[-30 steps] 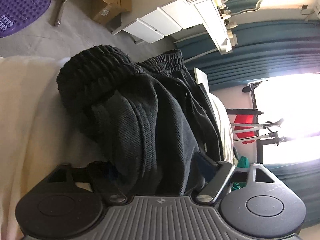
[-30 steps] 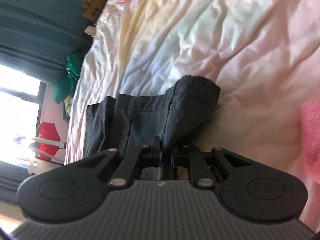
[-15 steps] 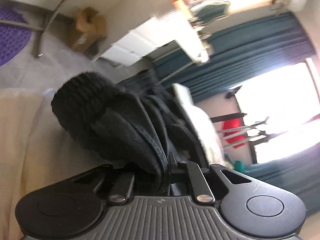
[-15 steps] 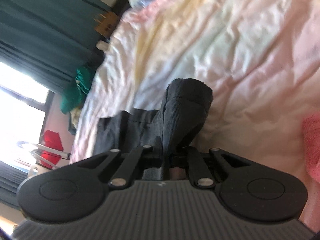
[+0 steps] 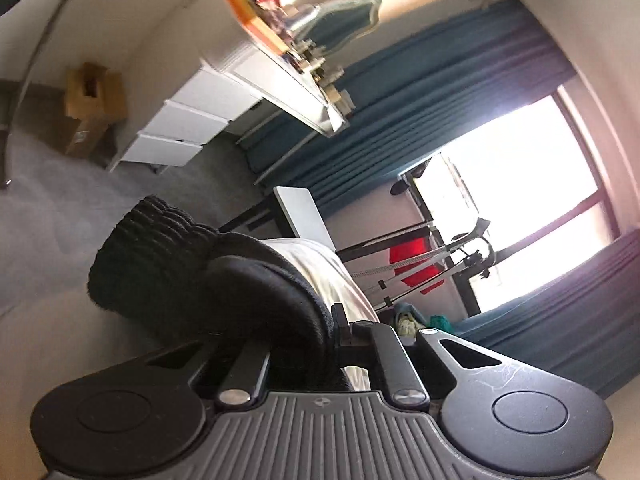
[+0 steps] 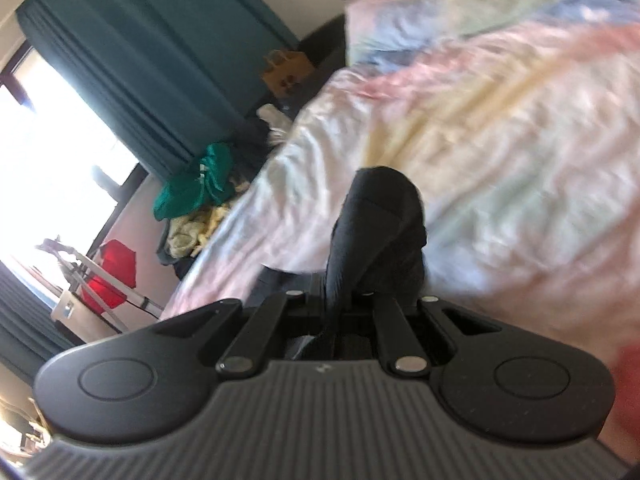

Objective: Fold clothes

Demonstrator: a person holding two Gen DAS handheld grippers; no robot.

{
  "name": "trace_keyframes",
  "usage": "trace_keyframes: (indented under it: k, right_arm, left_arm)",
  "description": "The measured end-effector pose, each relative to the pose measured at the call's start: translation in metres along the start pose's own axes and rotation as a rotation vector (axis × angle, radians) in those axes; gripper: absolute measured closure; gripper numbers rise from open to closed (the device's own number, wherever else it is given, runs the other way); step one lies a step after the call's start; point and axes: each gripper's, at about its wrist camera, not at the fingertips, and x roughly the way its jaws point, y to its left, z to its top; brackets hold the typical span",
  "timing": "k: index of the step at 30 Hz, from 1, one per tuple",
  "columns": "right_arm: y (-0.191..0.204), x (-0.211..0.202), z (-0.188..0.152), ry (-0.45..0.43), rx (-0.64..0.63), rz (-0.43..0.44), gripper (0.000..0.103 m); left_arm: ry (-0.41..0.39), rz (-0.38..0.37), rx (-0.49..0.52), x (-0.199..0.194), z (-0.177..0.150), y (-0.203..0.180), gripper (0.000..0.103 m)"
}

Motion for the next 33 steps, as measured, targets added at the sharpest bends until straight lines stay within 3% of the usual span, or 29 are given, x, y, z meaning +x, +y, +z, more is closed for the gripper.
trace_keyframes:
  k: [4,9,14,17,22,25,27,29,31,33]
  right_arm:
    - [0.070,0.057,0.017,-0.043,-0.050,-0.006,0.096]
    - [0.134,0.154,0.010,-0.038,-0.146,-0.082,0.096]
    - [0.154,0.240,-0.024,-0.008,-0.289,-0.165,0.096]
    - [0.143,0.273,-0.040,0.041,-0.305,-0.192,0.096]
    - [0.125,0.296,-0.046,0.154,-0.313,-0.198,0.089]
    - [0.112,0.283,-0.034,0.232,-0.258,-0.123,0.086]
    - [0.106,0.267,-0.027,0.260,-0.225,-0.083,0.083]
    - [0.096,0.240,-0.017,0.253,-0.198,-0.034,0.073]
    - [0.086,0.213,-0.010,0.239,-0.162,0.007,0.056]
    - [0.071,0.185,-0.006,0.236,-0.114,0.058,0.052]
  left_arm:
    - [-0.013,0.050,0.038,0.094,0.024,-0.046,0.094]
    - [-0.020,0.175,0.104,0.223,0.025,-0.079,0.094]
    - [0.042,0.289,0.188,0.330,0.014,-0.070,0.093]
    - [0.095,0.357,0.216,0.371,0.004,-0.056,0.093]
    - [0.120,0.365,0.198,0.383,-0.001,-0.039,0.089]
    - [0.136,0.332,0.227,0.354,0.003,-0.033,0.078]
    - [0.134,0.301,0.252,0.331,0.004,-0.036,0.062]
    - [0.138,0.251,0.249,0.300,0.005,-0.034,0.052]
    - [0.141,0.214,0.234,0.270,0.005,-0.030,0.044]
    - [0.153,0.181,0.202,0.241,0.002,-0.023,0.032]
